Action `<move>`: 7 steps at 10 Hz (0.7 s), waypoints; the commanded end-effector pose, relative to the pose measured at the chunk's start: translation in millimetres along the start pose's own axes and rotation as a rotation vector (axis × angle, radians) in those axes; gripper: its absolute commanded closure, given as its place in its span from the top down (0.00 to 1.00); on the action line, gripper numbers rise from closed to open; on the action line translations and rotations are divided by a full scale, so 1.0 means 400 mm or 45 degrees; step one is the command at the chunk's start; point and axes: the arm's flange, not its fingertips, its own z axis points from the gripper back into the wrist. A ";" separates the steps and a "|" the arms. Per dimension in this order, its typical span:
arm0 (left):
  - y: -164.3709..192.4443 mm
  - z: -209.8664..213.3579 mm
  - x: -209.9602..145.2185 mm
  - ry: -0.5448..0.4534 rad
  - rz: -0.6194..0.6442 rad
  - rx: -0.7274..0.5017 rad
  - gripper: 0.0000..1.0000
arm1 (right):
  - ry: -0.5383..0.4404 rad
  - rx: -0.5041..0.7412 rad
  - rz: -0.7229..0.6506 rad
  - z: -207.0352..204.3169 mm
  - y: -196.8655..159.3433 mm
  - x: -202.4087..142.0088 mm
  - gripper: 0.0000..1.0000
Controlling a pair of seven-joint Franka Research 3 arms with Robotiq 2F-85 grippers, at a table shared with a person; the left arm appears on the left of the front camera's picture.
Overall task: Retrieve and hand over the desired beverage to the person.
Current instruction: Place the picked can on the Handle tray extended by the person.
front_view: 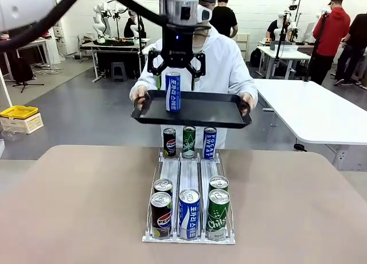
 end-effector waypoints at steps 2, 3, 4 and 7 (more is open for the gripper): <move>0.042 0.033 -0.178 -0.040 -0.201 0.049 1.00 | -0.021 0.037 0.009 -0.002 -0.001 0.006 1.00; 0.059 0.033 -0.230 -0.055 -0.258 0.031 1.00 | -0.021 0.037 0.009 -0.002 -0.001 0.006 1.00; 0.073 0.024 -0.282 -0.059 -0.308 -0.001 1.00 | -0.021 0.037 0.009 -0.002 -0.001 0.006 1.00; 0.108 -0.008 -0.394 -0.056 -0.333 -0.069 1.00 | -0.021 0.037 0.009 -0.002 -0.001 0.006 1.00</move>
